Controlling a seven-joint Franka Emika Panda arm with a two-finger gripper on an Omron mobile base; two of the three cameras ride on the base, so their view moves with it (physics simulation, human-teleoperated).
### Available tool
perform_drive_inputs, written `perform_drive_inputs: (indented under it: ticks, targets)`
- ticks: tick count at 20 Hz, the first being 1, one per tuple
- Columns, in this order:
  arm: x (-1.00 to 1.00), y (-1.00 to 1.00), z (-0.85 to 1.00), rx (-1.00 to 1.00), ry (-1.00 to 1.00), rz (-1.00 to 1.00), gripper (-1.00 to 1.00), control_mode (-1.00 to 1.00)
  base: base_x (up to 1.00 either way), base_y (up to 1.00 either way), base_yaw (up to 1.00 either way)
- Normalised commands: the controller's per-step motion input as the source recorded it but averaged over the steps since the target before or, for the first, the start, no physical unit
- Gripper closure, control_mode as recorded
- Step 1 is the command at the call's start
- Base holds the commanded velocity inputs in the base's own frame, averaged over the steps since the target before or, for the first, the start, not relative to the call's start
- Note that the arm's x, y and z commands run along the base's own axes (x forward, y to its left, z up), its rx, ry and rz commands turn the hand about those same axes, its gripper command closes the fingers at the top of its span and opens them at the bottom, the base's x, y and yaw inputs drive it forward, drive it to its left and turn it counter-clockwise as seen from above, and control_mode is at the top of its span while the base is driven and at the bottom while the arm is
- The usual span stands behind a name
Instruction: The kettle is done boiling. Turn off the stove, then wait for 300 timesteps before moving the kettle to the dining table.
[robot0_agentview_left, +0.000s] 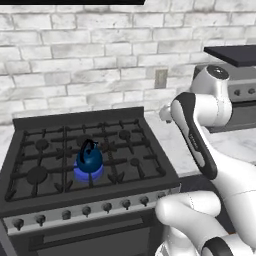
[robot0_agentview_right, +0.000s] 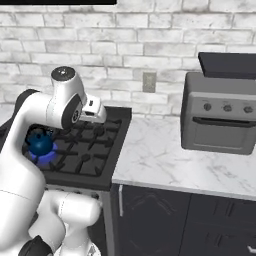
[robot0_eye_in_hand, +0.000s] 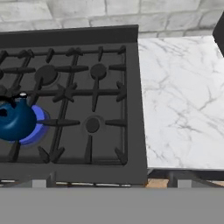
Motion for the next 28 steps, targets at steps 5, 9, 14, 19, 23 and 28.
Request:
perform_drive_inputs:
  ticks: [5,9,14,19,23,28]
  targets:
    - [0.0,0.0,0.0,0.0,0.0,0.0,-1.0,1.0,0.41,-0.41,0.04]
    - [0.0,0.0,0.0,0.0,0.0,0.0,-1.0,1.0,0.19,-0.68,0.01]
    - [0.0,0.0,0.0,0.0,0.0,0.0,-1.0,1.0,0.15,-0.54,0.0]
    - [0.0,0.0,0.0,0.0,0.0,0.0,-1.0,-1.0,0.05,0.0,0.0]
    - [-0.14,0.22,0.03,0.0,-0.01,0.0,-1.0,-1.0,0.0,0.0,0.0]
    - [-0.2,0.71,0.08,-0.09,0.0,0.04,-1.0,-1.0,0.0,0.0,0.0]
